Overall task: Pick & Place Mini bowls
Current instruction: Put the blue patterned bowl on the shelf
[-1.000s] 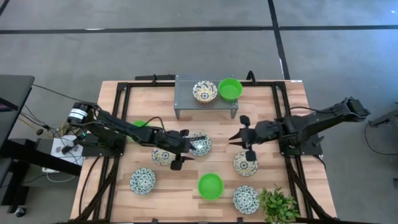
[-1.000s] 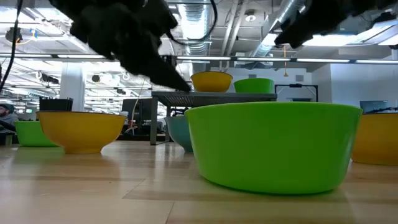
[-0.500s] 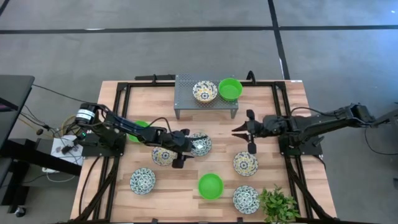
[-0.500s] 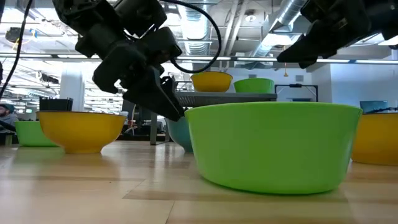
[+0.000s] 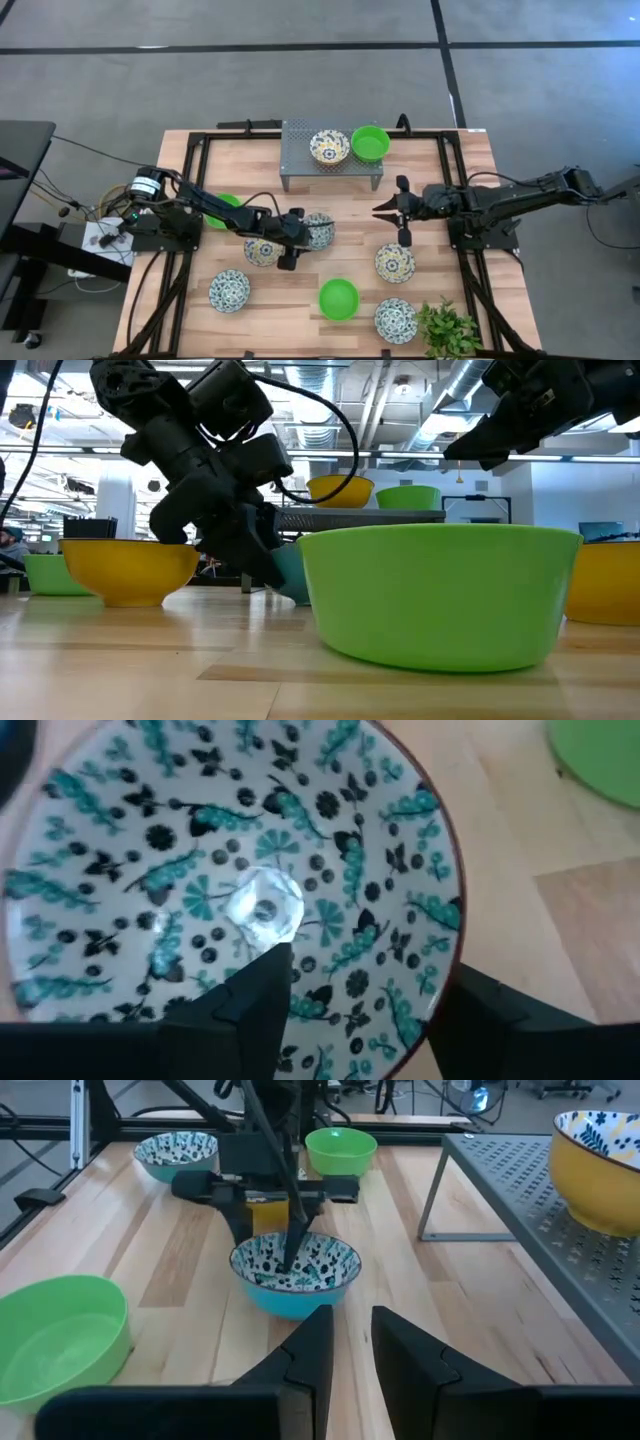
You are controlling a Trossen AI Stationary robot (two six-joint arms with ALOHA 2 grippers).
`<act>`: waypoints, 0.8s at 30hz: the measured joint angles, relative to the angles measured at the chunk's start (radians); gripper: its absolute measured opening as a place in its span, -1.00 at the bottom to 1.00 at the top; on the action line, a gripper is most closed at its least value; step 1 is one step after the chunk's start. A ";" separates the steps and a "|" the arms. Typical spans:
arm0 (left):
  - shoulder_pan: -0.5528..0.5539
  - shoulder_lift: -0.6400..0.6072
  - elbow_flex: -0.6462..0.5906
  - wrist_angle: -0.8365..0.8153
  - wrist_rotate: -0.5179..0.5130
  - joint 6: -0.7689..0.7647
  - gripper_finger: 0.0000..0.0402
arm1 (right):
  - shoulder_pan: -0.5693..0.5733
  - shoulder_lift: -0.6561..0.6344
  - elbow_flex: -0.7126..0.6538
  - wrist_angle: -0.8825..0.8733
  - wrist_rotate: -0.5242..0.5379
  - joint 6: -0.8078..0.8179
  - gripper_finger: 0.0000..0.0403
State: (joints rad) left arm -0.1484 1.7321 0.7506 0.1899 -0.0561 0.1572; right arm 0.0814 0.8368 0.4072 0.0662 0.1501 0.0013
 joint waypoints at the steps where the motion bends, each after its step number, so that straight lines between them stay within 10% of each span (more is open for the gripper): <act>1: 0.000 -0.001 0.000 0.002 -0.003 0.006 -0.08 | 0.000 0.000 0.000 0.000 0.000 0.000 -0.66; 12: 0.005 -0.049 0.000 0.001 -0.012 0.028 -0.89 | 0.000 0.000 0.000 -0.002 0.000 0.000 -0.66; 24: -0.051 -0.355 -0.001 -0.156 -0.219 0.037 -0.93 | 0.000 0.000 0.000 -0.005 0.000 0.000 -0.66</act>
State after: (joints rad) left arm -0.1993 1.3770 0.7498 0.0340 -0.2752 0.1946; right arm 0.0818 0.8371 0.4076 0.0615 0.1497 0.0010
